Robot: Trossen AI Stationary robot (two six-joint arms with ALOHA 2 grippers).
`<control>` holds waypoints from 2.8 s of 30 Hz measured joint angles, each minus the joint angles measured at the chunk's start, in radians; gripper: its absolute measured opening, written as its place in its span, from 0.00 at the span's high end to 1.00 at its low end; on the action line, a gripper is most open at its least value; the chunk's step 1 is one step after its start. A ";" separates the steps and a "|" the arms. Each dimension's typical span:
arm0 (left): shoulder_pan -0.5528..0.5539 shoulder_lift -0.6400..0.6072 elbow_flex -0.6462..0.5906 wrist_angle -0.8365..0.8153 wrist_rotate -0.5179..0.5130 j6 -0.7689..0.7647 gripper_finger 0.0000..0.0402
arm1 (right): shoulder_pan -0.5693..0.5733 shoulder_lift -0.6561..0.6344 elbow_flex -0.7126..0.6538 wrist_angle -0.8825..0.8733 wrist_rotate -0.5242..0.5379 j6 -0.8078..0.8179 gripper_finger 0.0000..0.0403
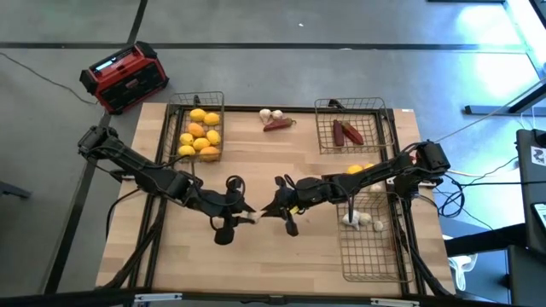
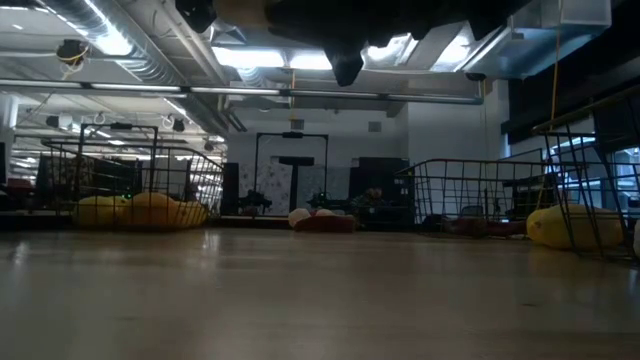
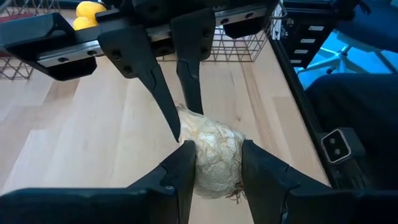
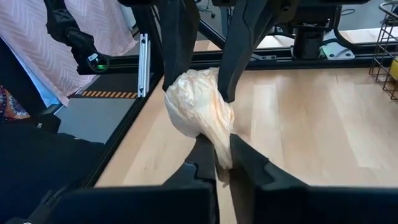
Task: Sort produce into baskets
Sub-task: Put the white garlic into the bottom wire basket
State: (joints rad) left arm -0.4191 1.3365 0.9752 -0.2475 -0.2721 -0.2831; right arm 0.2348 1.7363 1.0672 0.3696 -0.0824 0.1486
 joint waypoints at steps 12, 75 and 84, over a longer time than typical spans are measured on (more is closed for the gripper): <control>0.001 0.000 0.000 0.004 -0.016 -0.014 0.47 | 0.001 0.000 0.000 -0.001 0.002 0.002 0.97; 0.042 0.000 -0.001 -0.002 -0.118 0.044 0.41 | 0.737 -0.467 -0.128 -1.369 0.297 1.322 0.96; 0.042 0.000 -0.001 -0.003 -0.118 0.045 0.41 | 0.734 -0.417 -0.241 -1.307 0.289 1.356 0.96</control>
State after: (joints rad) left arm -0.3767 1.3361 0.9745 -0.2500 -0.3901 -0.2382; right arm 0.9688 1.3193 0.8262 -0.9371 0.2066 1.5045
